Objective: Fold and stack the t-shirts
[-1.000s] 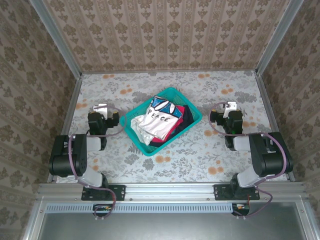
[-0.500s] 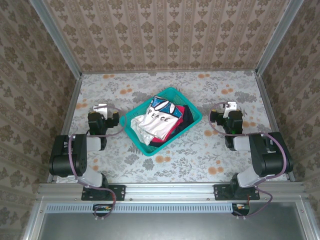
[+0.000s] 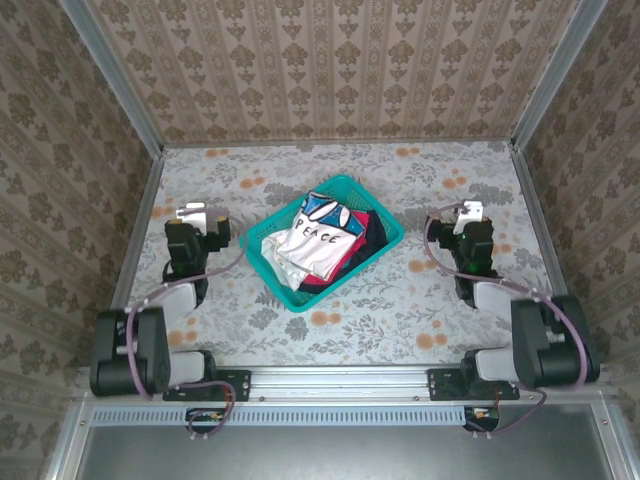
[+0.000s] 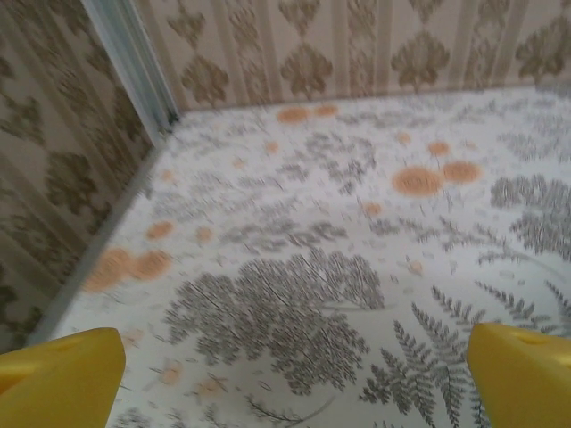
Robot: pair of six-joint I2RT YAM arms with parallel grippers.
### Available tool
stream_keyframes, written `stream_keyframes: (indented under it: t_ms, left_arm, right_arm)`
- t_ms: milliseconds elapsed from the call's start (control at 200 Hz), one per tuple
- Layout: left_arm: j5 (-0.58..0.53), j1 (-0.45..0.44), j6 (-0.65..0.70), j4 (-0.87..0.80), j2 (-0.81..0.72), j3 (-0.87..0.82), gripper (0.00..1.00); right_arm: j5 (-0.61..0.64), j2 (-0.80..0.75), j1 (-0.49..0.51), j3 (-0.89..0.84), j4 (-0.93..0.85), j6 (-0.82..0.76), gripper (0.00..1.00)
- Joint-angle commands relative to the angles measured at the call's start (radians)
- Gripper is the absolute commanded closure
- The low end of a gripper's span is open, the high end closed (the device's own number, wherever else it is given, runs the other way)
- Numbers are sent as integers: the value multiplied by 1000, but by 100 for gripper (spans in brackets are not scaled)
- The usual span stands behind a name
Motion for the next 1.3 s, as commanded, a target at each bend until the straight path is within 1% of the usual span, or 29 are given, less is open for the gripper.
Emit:
stream_keyframes:
  t_ms: [0,55,130,205,260,335,465,560,605,700,770,815,885,960,1035,1080,1195,1295]
  left_arm:
    - [-48,-12,25,-178,-125,17,0]
    - [-25,-30,60,-246,-172,39,0]
    - [14,-77,120,-331,-204,86,0]
    - [59,-122,152,-430,-189,152,0]
    - [127,-146,170,-505,-152,216,0]
    - [197,-193,211,-626,-75,312,0]
    - [183,-277,290,-796,50,464,0]
    - [252,-286,318,-923,145,564,0]
    - [274,-288,321,-982,189,613,1]
    - [320,-289,315,-1064,264,689,5]
    - [336,-289,307,-1109,326,739,12]
    - [343,-287,298,-1130,360,769,20]
    - [348,-284,275,-1140,400,801,35]
    - [355,-280,244,-1129,426,817,57]
    - [373,-276,210,-1116,438,826,70]
    - [389,-276,193,-1109,444,827,72]
    - [420,-278,157,-1089,453,814,72]
    - [441,-278,103,-1052,452,793,80]
  right_arm:
    - [23,-112,4,44,-207,44,0]
    - [-7,-166,5,60,-268,62,0]
    - [-80,-229,10,82,-342,107,0]
    - [-160,-276,26,105,-398,150,0]
    - [-185,-301,62,123,-440,178,0]
    - [-182,-324,131,147,-502,209,0]
    - [-142,-345,270,165,-566,248,0]
    - [-129,-342,347,157,-559,300,0]
    - [-126,-335,367,151,-549,321,0]
    - [-116,-320,393,148,-542,333,0]
    - [-110,-315,398,147,-536,331,0]
    - [-108,-314,398,148,-535,329,0]
    - [-102,-315,398,153,-539,320,0]
    - [-94,-312,397,159,-549,313,0]
    - [-86,-306,398,166,-567,311,0]
    - [-85,-306,398,169,-574,310,0]
    - [-79,-311,398,174,-588,308,0]
    - [-72,-312,397,180,-597,305,0]
